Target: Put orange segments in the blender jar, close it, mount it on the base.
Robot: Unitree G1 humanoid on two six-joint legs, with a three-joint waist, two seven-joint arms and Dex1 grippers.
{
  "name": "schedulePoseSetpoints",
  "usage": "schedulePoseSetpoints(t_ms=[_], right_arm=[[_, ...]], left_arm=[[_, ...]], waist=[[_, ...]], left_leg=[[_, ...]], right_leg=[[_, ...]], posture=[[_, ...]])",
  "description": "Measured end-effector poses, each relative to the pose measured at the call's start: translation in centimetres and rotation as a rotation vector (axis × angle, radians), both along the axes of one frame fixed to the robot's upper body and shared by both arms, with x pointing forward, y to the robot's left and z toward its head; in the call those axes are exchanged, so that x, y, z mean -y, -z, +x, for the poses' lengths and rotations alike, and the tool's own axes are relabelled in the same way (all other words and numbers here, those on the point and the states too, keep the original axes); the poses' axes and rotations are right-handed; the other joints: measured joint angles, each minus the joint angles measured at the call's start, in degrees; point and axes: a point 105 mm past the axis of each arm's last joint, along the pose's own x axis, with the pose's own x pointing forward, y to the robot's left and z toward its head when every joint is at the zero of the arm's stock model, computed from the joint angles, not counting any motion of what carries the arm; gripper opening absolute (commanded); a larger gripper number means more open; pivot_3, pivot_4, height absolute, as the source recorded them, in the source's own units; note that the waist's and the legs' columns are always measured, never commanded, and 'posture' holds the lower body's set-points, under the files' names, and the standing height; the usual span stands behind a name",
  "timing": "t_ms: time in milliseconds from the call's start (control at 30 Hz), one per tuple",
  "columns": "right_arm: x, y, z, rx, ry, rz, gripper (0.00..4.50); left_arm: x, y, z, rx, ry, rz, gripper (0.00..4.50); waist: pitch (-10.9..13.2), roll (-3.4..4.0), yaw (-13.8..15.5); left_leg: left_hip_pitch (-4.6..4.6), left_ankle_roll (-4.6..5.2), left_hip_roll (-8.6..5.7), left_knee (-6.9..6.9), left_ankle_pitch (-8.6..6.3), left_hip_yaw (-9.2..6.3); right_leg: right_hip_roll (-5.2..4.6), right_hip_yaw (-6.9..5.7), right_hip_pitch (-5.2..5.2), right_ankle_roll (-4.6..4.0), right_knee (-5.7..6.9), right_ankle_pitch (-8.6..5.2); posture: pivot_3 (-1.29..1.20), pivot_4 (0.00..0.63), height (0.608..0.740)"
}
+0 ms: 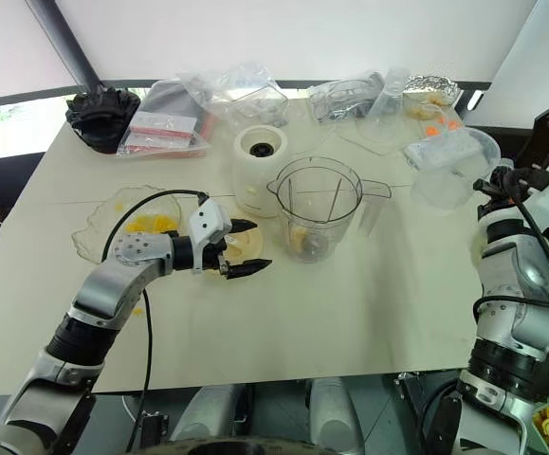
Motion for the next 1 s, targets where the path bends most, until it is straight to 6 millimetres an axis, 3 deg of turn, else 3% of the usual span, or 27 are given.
schedulePoseSetpoints(t_ms=[200, 333, 833, 1000], right_arm=[[-3.3, -4.4, -1.6, 0.034, -0.124, -0.238, 0.04], [-5.4, -4.6, -2.0, 0.017, -0.202, -0.327, 0.04], [-7.2, -6.0, -2.5, 0.004, -0.204, -0.611, 0.04], [-8.2, -8.0, -2.2, 0.069, -0.205, -0.653, 0.04]], left_arm=[[0.0, -1.2, 0.9, -0.015, -0.018, -0.098, 4.50], [0.1, -1.9, 1.0, -0.028, -0.008, -0.163, 4.50], [0.1, -2.3, 1.0, -0.040, 0.005, -0.201, 4.50], [0.1, -2.2, 1.1, -0.039, 0.004, -0.200, 4.50]], waist=[[0.0, -0.04, 0.1], [0.0, -0.04, 0.0], [0.1, -0.08, 0.1], [0.1, -0.08, 0.1]], left_leg=[[-0.05, 0.00, -0.01, 0.01, 0.00, 0.01], [-0.07, 0.00, 0.00, 0.00, 0.00, 0.01], [-0.08, 0.00, -0.01, 0.01, 0.00, 0.02], [-0.09, 0.00, -0.01, 0.01, 0.00, 0.01]], right_leg=[[0.00, -0.03, -0.02, 0.00, -0.03, -0.02], [-0.01, -0.02, -0.06, 0.01, -0.03, -0.02], [-0.02, -0.02, -0.06, 0.00, -0.05, -0.02], [-0.02, -0.02, -0.09, 0.00, -0.05, -0.02]], posture=[[0.00, 0.150, 0.740], [0.00, 0.150, 0.740], [0.00, 0.150, 0.740], [0.00, 0.150, 0.740]])
